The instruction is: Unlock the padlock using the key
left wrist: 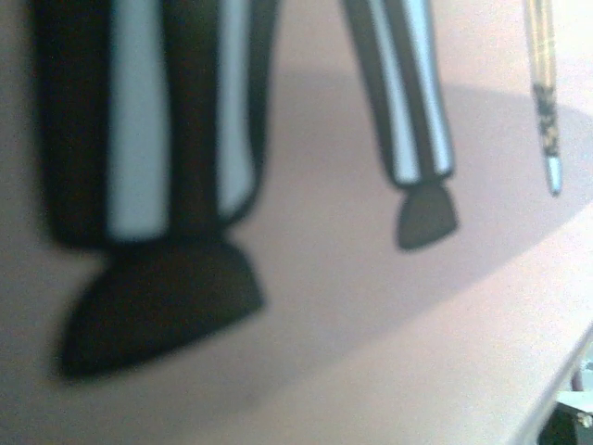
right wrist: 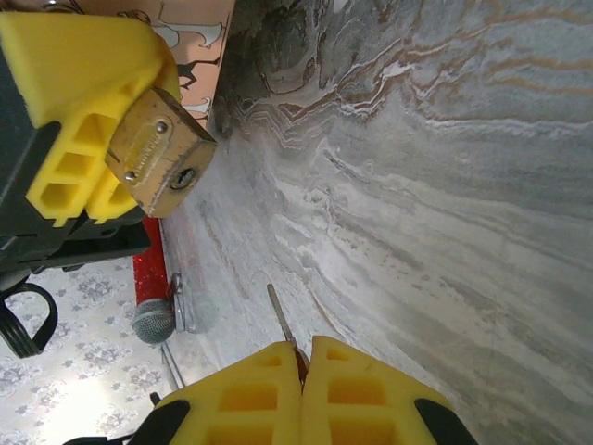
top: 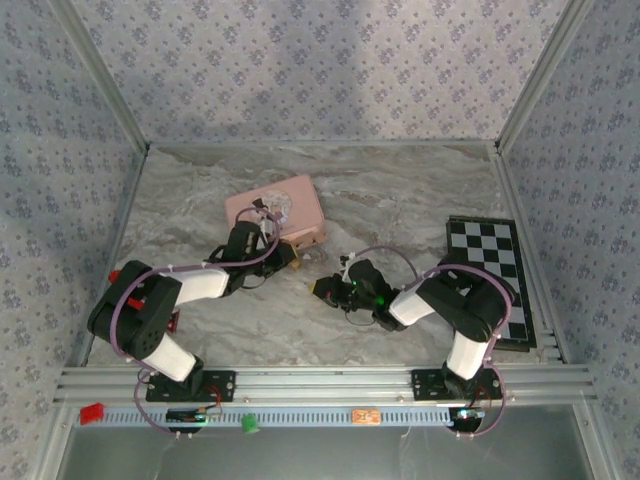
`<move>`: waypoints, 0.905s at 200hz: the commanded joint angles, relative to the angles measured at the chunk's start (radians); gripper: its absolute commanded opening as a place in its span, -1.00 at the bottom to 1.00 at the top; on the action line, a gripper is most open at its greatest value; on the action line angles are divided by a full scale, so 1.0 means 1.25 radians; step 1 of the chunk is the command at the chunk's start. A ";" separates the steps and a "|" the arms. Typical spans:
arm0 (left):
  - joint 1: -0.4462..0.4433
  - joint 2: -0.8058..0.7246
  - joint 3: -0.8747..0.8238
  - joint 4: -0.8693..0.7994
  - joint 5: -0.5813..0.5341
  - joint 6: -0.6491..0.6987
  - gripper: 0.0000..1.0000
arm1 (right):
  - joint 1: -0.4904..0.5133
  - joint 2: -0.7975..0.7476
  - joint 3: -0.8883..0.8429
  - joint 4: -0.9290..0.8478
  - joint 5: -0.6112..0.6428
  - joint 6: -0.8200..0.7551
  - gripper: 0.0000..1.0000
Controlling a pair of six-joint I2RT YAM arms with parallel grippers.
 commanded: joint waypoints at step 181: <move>0.035 0.007 -0.017 0.007 0.089 -0.118 -0.83 | -0.027 0.157 0.001 0.343 -0.030 0.110 -1.00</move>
